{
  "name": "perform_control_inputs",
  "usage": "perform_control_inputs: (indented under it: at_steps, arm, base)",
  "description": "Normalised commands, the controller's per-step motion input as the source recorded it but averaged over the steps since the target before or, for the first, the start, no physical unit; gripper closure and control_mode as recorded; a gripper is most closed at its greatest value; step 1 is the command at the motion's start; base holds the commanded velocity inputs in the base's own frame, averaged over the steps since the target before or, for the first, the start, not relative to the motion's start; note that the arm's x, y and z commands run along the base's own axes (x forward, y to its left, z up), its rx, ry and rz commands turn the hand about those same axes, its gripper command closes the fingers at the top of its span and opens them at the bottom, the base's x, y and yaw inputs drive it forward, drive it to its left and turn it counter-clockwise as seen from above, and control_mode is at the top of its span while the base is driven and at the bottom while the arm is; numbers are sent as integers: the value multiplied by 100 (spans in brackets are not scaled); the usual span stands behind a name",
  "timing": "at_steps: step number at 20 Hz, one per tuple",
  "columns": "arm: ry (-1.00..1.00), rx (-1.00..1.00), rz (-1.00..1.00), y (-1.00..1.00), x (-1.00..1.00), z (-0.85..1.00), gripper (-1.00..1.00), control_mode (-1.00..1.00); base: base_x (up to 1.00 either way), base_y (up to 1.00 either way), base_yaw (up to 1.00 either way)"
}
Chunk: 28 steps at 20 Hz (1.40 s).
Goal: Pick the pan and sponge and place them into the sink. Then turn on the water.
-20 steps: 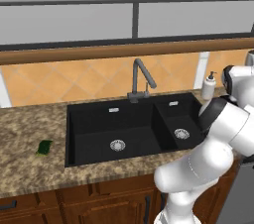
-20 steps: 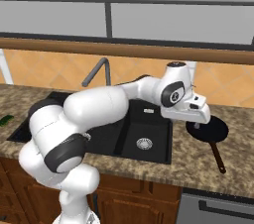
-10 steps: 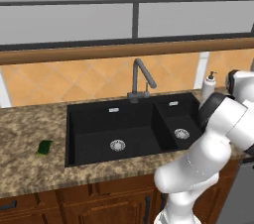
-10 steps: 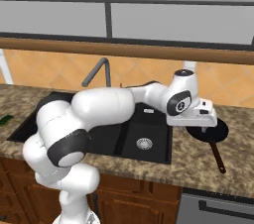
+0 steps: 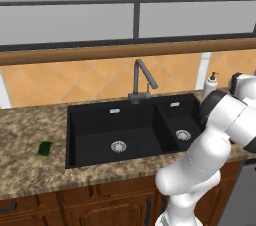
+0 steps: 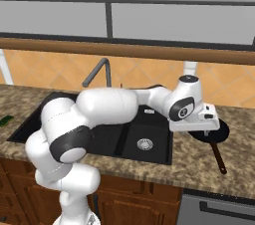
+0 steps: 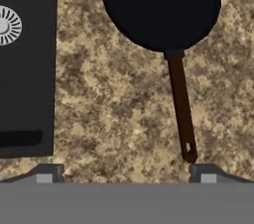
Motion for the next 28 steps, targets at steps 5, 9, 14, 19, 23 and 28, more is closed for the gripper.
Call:
perform_control_inputs:
  at_steps: [5,9,14,19,23,28]
  arm:
    - [2,0,3,-4,7,-13,-100,-100]
    - [0,0,0,-19,7,-16,-100,-100]
    - [0,0,0,-24,8,-16,-100,-100]
    - [0,2,0,-28,12,-14,-100,-100]
    - [0,2,0,-27,13,-14,-100,-100]
    - [0,7,0,-25,14,-14,-100,-100]
  base:
    - [0,0,0]
    - [0,0,0]
    - [0,0,0]
    - [0,0,0]
    - [0,0,0]
    - [0,0,0]
